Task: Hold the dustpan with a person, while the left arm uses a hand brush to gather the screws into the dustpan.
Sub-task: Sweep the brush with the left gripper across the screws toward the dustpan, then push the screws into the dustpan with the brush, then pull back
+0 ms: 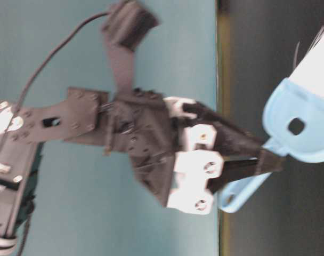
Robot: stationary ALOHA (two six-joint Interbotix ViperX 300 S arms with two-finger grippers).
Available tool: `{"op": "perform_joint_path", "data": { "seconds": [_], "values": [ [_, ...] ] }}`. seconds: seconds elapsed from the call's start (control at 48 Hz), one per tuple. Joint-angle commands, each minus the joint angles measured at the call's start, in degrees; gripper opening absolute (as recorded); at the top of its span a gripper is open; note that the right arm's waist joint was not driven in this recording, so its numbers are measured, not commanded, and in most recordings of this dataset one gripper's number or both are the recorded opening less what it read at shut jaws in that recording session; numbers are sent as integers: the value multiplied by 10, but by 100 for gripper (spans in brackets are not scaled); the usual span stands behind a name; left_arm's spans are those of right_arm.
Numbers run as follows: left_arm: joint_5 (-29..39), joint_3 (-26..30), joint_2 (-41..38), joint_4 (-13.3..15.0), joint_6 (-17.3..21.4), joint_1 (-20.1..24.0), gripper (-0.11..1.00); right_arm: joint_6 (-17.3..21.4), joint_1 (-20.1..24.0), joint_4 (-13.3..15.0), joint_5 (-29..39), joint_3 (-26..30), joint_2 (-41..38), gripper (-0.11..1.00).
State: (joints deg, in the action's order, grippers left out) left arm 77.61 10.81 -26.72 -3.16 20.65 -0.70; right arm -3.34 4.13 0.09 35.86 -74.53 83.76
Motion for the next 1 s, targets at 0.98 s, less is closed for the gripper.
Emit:
{"op": "perform_joint_path", "data": {
  "seconds": [0.98],
  "values": [
    [-134,291,-141,-1,76,-73,31,-3,-1,1,-4,4,-2,0]
  ]
}}
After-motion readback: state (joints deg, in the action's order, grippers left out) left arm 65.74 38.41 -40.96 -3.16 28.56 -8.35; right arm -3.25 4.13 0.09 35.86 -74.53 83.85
